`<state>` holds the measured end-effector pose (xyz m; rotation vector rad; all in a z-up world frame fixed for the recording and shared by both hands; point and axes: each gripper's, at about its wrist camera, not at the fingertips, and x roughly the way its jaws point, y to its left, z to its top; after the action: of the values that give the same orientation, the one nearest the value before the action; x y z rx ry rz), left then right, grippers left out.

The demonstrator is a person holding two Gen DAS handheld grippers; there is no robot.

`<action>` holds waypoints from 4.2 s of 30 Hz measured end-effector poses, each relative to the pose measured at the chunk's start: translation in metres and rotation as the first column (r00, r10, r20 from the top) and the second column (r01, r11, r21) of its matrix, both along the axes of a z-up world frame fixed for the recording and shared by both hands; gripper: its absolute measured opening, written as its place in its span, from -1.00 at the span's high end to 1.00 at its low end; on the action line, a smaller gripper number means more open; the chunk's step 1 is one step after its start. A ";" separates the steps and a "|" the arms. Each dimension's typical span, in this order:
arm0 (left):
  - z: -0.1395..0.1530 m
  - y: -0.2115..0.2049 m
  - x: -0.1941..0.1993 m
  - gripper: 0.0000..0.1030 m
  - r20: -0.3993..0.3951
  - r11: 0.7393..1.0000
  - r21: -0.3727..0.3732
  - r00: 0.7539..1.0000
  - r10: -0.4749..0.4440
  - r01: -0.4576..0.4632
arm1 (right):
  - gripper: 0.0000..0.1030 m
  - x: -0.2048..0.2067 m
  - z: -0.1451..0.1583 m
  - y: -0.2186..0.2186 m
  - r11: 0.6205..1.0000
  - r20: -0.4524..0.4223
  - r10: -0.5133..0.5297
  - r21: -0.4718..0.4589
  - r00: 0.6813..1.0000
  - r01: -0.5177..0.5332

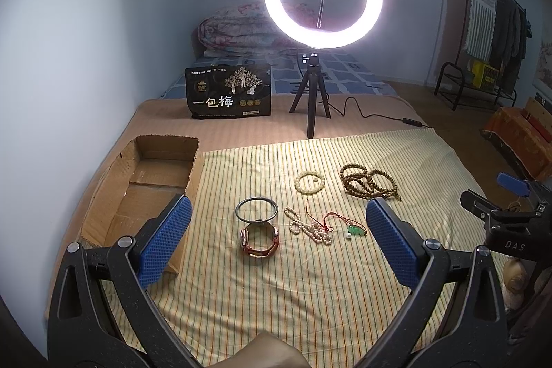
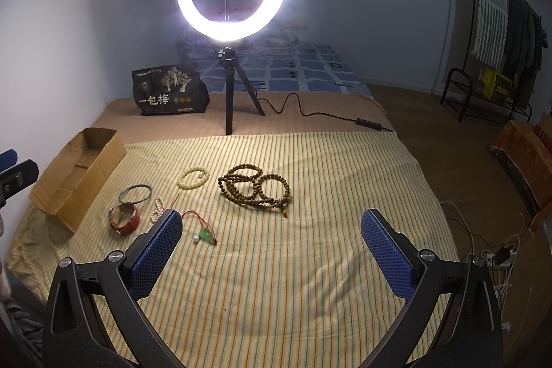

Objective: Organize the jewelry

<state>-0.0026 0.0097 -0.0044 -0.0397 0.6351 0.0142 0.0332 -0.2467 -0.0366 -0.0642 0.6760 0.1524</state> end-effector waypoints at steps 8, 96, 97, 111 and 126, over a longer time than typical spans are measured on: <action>-0.005 0.000 0.001 -0.99 -0.007 1.000 0.010 1.000 0.004 -0.004 | -0.99 0.000 -0.002 0.003 1.000 -0.009 0.007 -0.004 1.000 -0.007; -0.187 0.023 0.143 -0.24 -0.521 0.998 -0.052 0.854 -0.013 -0.017 | 0.56 0.119 -0.154 0.099 0.829 -0.469 0.471 -0.055 0.747 -0.557; -0.187 0.023 0.144 -0.23 -0.519 0.998 -0.054 0.855 -0.013 -0.018 | 0.56 0.121 -0.155 0.101 0.827 -0.468 0.471 -0.060 0.747 -0.559; -0.187 0.022 0.143 -0.15 -0.497 0.999 -0.047 0.868 -0.016 -0.009 | 0.72 0.126 -0.157 0.102 0.826 -0.469 0.484 -0.033 0.739 -0.562; -0.159 0.019 0.113 -0.14 -0.445 0.998 -0.063 0.894 -0.049 0.023 | 0.72 0.107 -0.120 0.085 0.851 -0.388 0.480 -0.012 0.787 -0.525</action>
<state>0.1099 0.0289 -0.1635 -0.0810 1.0991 -0.0319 0.1398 -0.1613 -0.1562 -0.3425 1.0417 0.6577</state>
